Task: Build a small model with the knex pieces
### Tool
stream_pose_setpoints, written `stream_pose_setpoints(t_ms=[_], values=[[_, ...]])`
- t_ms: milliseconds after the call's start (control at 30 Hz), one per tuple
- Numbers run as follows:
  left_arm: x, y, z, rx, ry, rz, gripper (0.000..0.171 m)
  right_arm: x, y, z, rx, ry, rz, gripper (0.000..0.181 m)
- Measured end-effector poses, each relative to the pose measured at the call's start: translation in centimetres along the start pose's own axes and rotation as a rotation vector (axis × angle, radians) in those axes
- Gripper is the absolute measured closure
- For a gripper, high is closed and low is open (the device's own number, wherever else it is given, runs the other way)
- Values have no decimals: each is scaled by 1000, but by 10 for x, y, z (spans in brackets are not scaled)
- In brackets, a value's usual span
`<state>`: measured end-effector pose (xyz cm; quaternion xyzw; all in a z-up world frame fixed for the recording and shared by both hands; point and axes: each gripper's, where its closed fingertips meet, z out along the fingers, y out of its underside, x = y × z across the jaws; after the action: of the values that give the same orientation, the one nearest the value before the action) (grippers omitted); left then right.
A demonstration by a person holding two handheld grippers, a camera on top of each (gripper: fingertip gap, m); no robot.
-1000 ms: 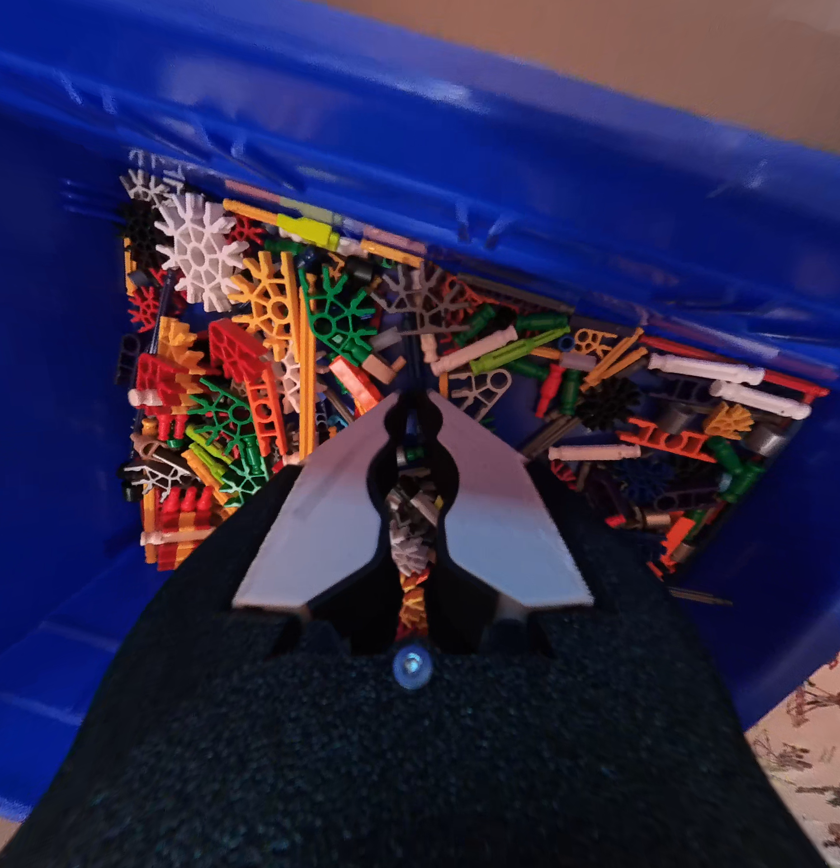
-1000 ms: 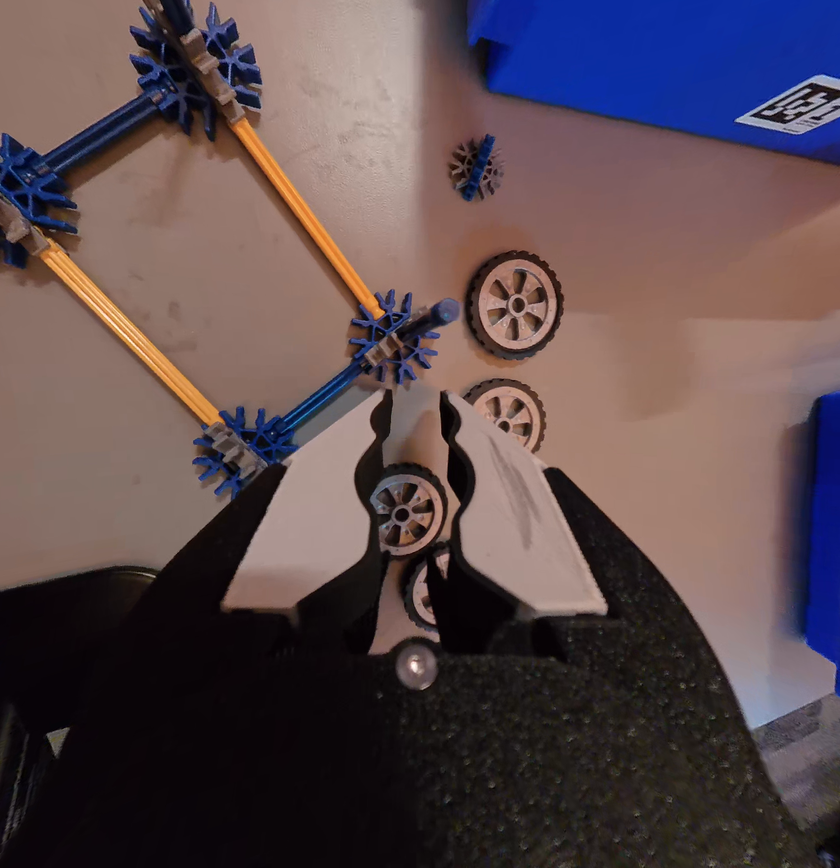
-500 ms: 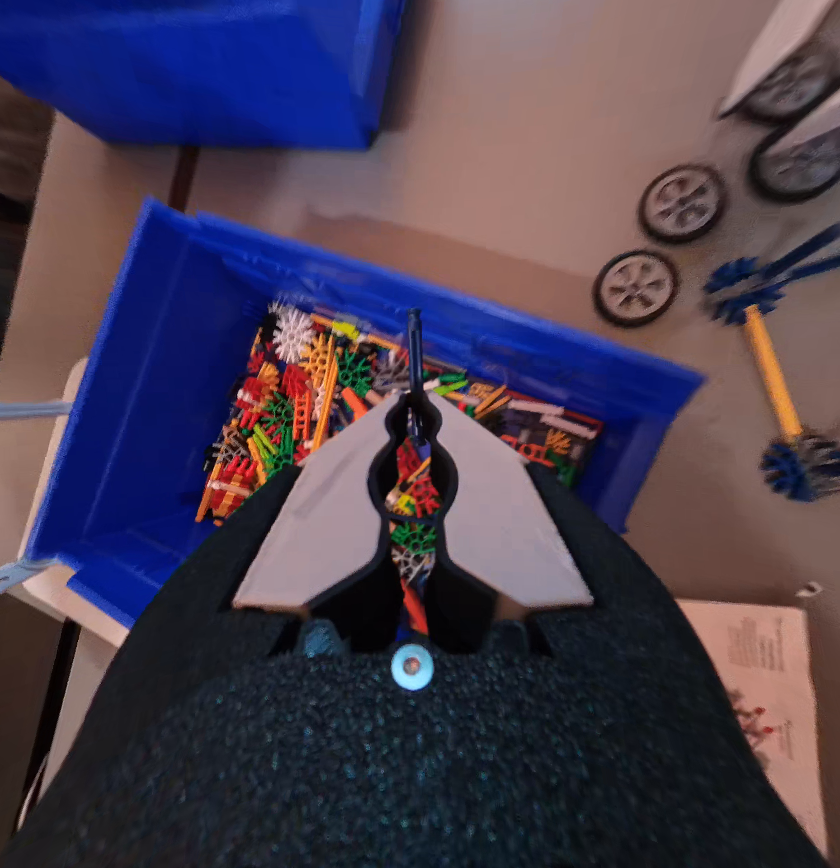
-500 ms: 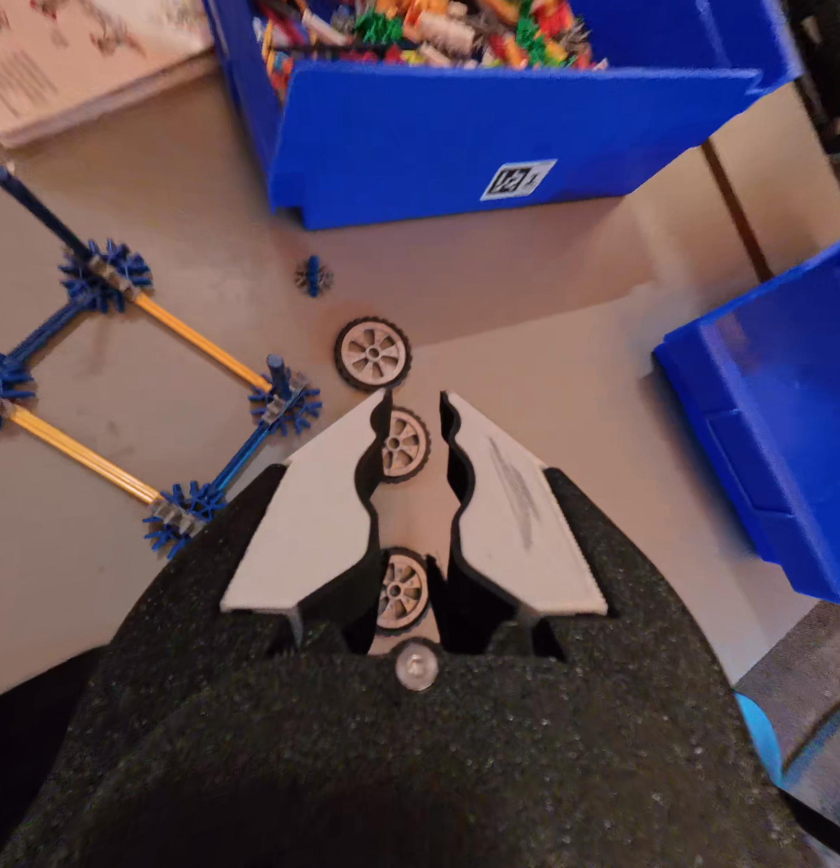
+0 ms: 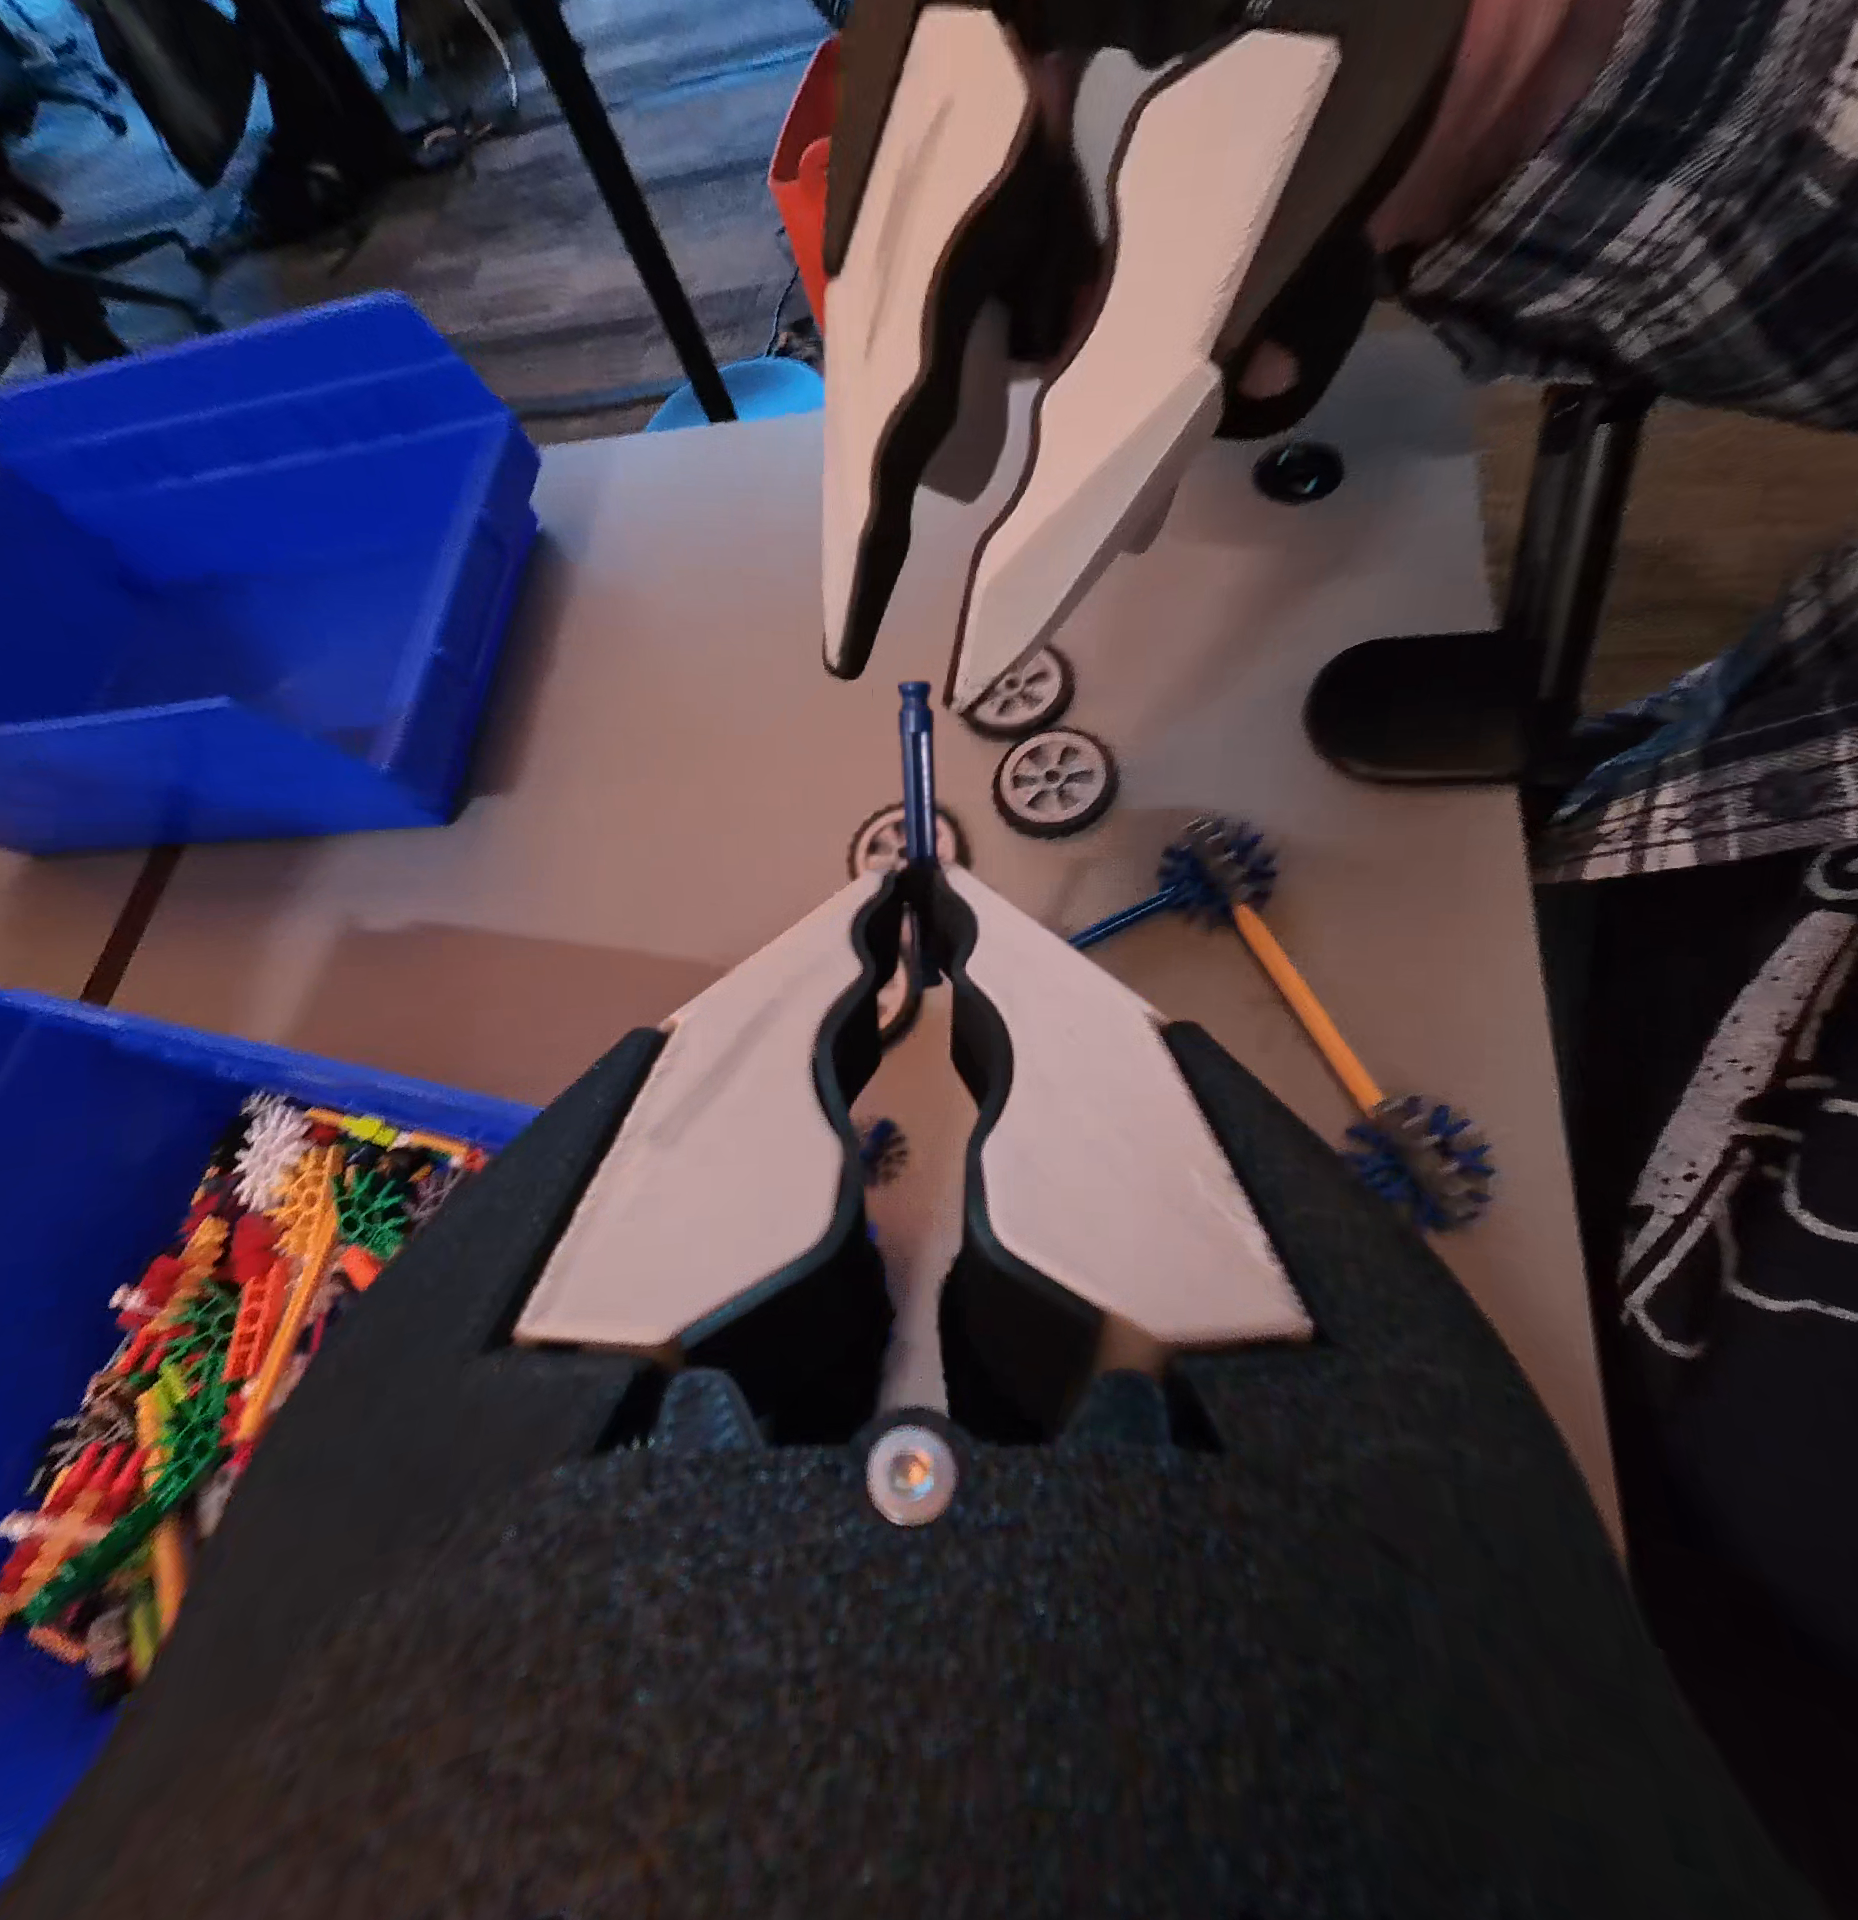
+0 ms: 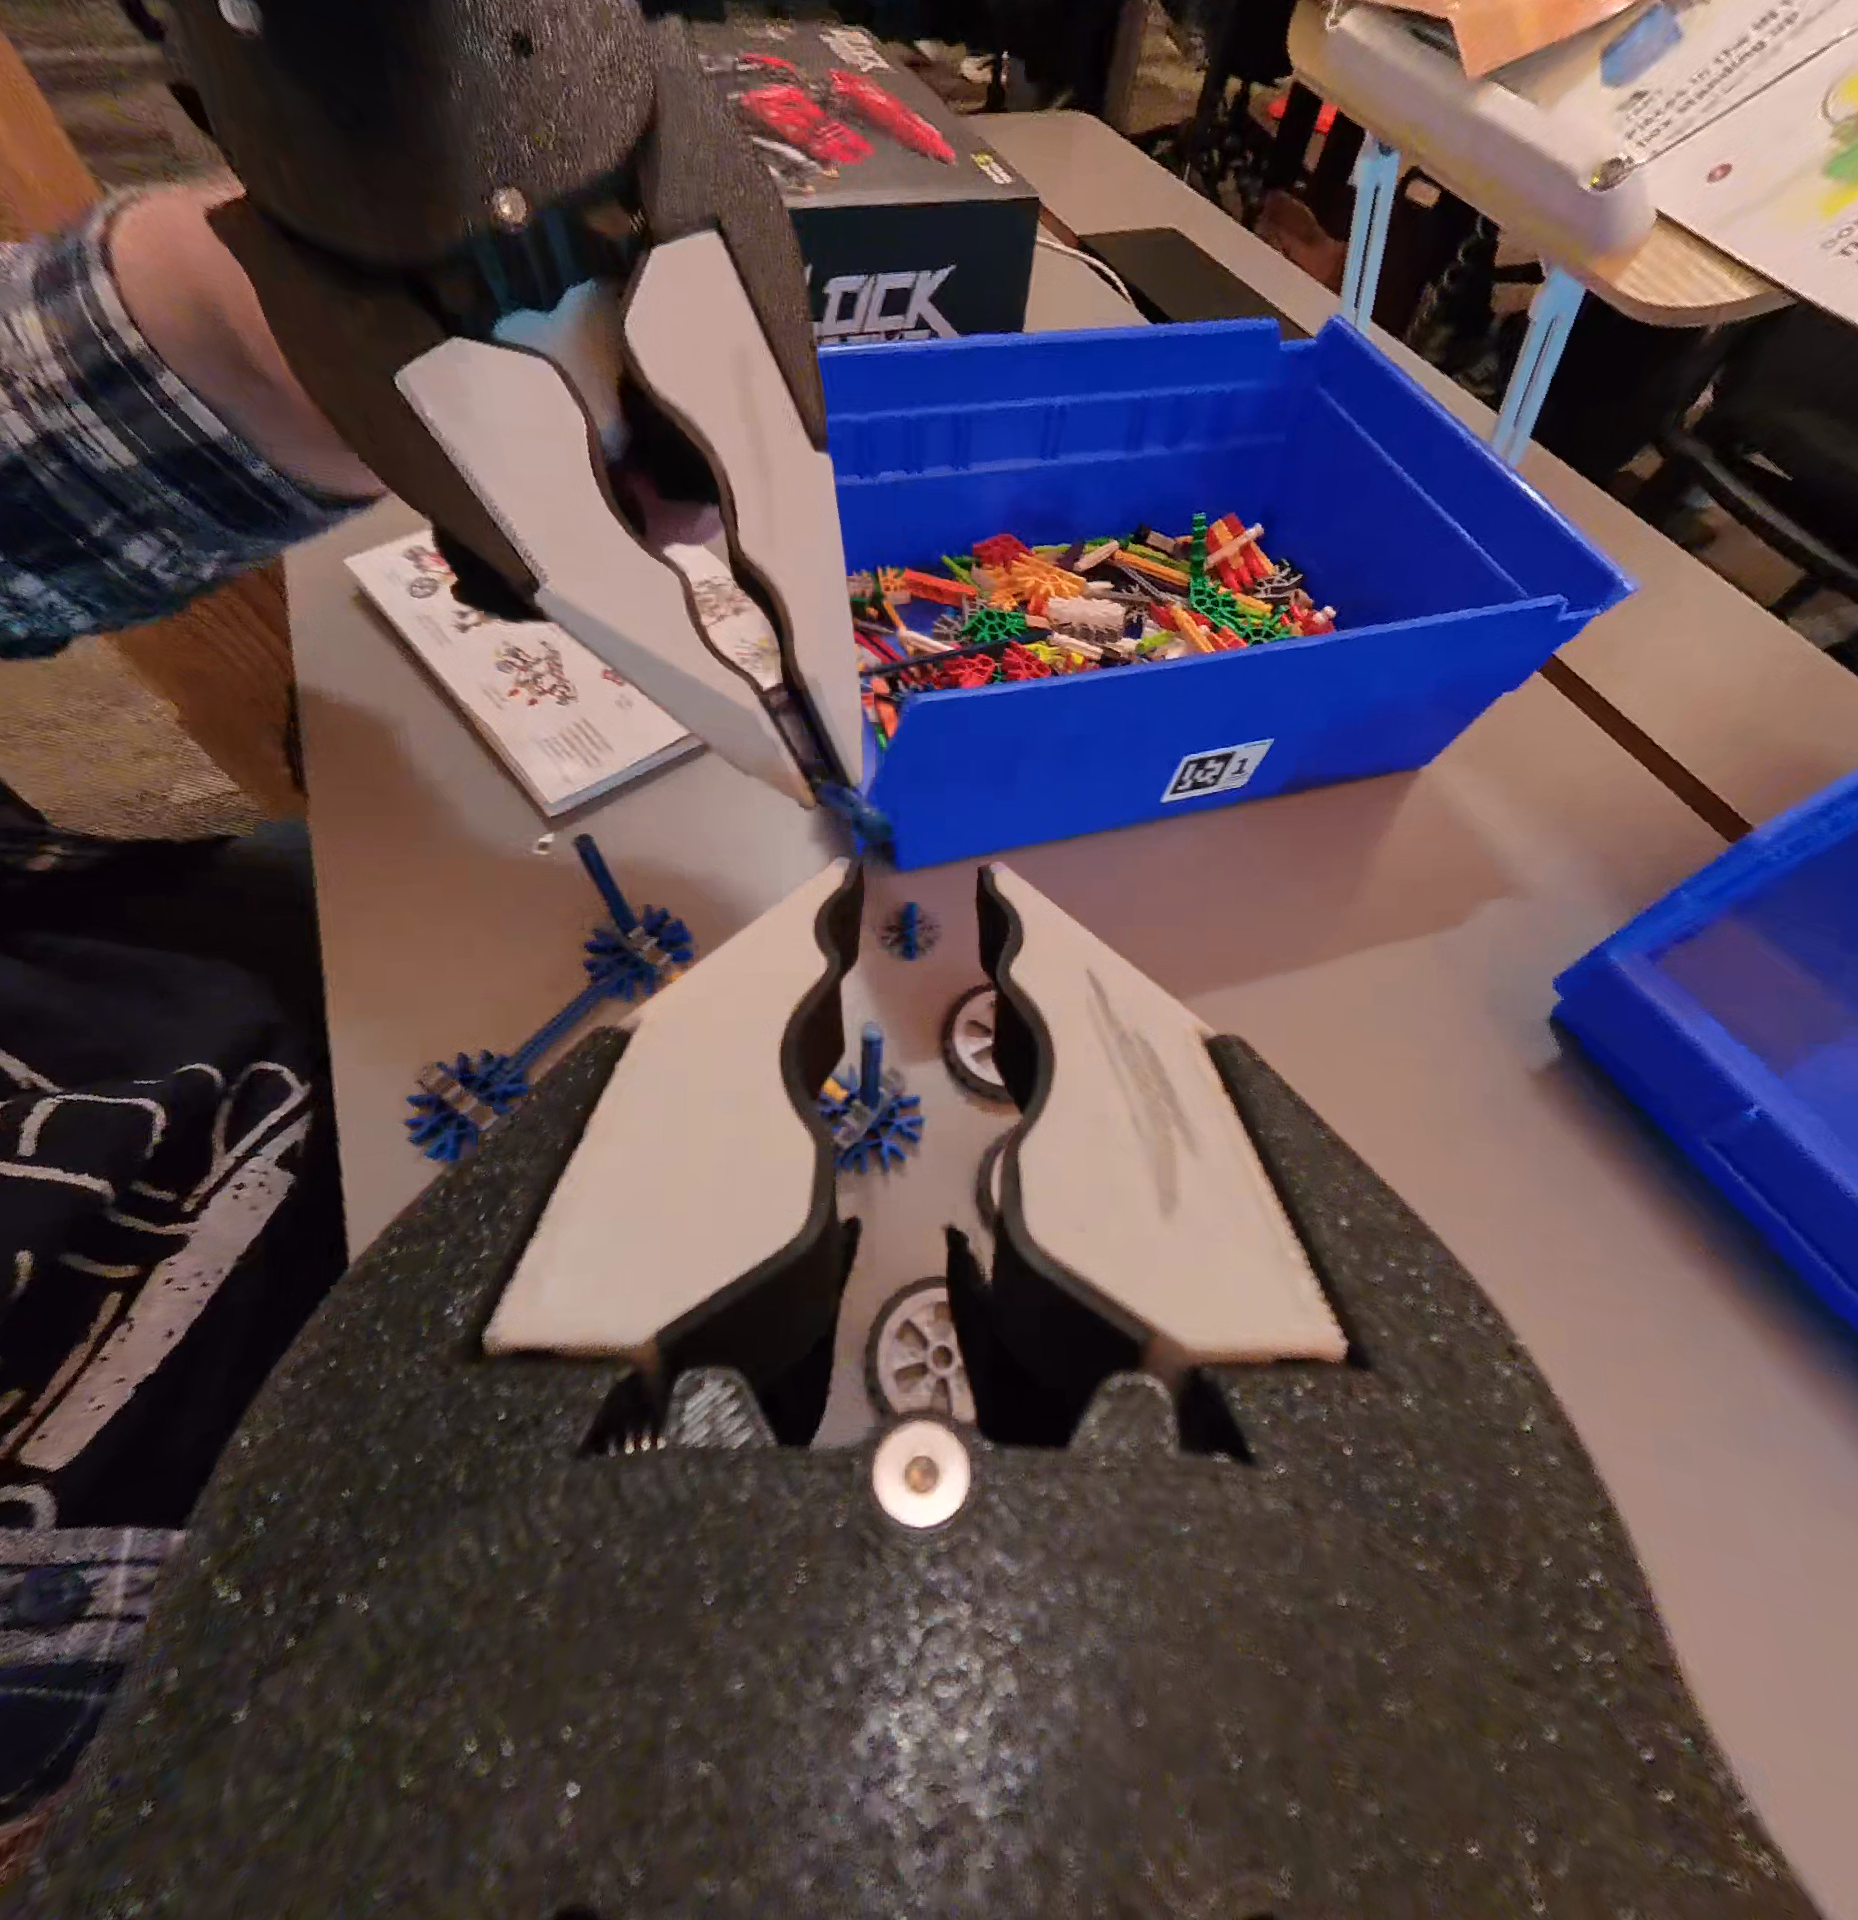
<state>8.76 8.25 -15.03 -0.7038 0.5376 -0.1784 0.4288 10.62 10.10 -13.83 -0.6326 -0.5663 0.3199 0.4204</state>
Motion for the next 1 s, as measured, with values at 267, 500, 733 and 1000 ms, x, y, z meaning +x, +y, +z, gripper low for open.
stream_pose_setpoints(t_ms=[267,500,733,1000], values=[[29,-17,8,116,34,-25,169,-35,3,-9,33,-90,27,160],[43,-26,10,154,57,26,169,-45,-5,-20,120,-128,72,176],[49,-30,10,200,62,0,169,-50,-6,-25,129,-114,61,175],[56,-29,-4,277,58,-55,169,-64,-16,-19,150,-129,10,177]])
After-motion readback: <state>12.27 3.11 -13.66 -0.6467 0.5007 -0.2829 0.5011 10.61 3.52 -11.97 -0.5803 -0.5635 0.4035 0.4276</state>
